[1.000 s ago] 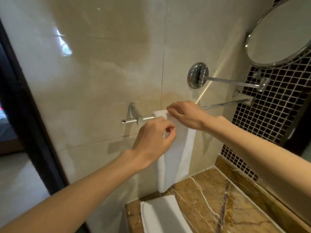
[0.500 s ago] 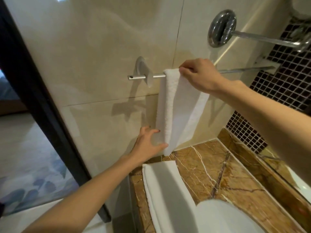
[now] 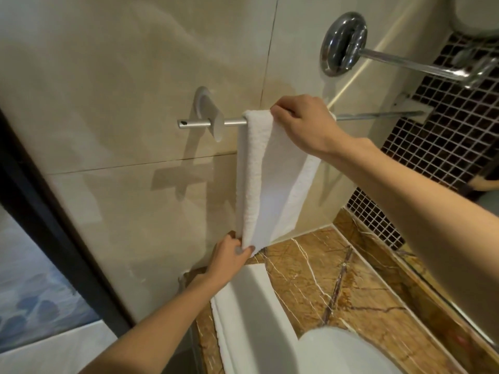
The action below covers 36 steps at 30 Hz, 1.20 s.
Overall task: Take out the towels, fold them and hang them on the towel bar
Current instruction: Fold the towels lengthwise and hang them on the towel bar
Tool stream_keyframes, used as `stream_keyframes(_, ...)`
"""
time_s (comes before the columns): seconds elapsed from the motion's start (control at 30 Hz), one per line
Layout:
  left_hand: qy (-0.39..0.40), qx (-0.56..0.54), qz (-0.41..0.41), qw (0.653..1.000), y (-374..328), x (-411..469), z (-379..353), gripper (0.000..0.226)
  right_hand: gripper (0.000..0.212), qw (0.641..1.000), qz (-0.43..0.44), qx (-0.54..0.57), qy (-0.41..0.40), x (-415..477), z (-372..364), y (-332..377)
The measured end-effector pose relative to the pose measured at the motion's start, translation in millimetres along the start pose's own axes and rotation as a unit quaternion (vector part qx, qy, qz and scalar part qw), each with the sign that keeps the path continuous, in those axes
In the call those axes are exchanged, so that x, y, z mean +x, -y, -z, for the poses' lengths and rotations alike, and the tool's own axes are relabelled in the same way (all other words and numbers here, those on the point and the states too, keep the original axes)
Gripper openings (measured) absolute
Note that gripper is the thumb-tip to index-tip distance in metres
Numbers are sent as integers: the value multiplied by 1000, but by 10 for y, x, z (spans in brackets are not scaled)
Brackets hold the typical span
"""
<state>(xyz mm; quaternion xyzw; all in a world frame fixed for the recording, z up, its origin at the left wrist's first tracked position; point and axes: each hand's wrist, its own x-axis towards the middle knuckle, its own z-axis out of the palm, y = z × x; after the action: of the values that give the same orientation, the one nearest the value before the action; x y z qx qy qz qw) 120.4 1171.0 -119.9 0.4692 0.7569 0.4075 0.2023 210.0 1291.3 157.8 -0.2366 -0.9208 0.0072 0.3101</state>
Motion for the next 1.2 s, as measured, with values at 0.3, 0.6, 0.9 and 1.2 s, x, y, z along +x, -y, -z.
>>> stream_keyframes(0.3,-28,-80,25,996,208,-51,-143,23,35,999,17,13,24,9,14,-10)
stream_keyframes(0.6,-94,-251,69,961,162,-333,-232,31,38,999,6,18,26,27,-21,-6)
stream_keyframes(0.9,-105,-218,47,969,233,-406,-353,21,38,999,3,23,33,32,-24,-25)
stream_keyframes(1.2,-107,-288,75,949,169,-484,-374,34,37,999,-2,24,30,22,-39,-31)
